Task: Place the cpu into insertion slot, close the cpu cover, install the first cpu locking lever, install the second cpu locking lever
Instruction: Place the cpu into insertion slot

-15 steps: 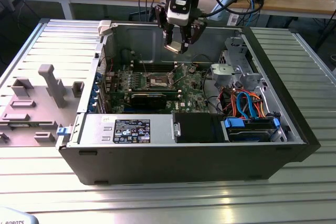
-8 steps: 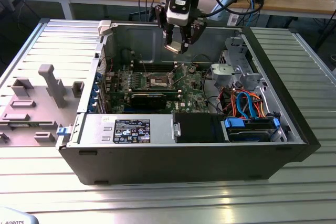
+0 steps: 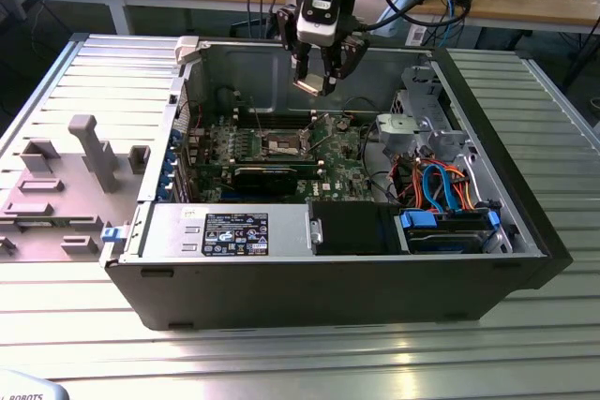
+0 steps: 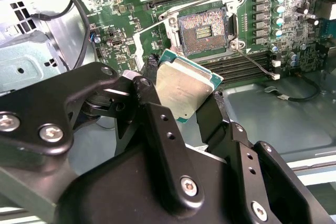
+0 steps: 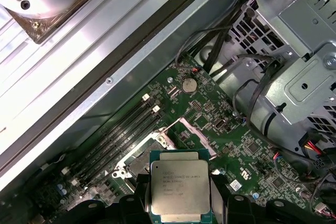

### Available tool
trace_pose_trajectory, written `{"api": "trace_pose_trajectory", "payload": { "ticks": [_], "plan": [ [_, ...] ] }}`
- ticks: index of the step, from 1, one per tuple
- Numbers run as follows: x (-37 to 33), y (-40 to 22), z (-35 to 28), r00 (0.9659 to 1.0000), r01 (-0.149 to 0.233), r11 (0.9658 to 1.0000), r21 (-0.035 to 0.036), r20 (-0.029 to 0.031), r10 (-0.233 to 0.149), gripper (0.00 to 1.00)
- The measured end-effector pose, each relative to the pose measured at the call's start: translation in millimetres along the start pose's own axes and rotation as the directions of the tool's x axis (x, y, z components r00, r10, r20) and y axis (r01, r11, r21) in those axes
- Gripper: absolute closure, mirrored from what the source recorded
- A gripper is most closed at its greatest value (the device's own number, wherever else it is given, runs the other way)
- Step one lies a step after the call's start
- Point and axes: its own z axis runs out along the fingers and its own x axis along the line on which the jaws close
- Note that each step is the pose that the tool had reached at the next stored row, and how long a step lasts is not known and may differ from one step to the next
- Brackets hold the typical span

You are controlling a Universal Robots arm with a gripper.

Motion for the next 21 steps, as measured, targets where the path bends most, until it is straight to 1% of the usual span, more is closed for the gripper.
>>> {"api": "trace_pose_trajectory", "payload": {
  "ticks": [21],
  "plan": [
    [0.0,0.0,0.4,0.9997,-0.023,0.9997,-0.0006,0.0002,0.023,0.46]
  ]
}}
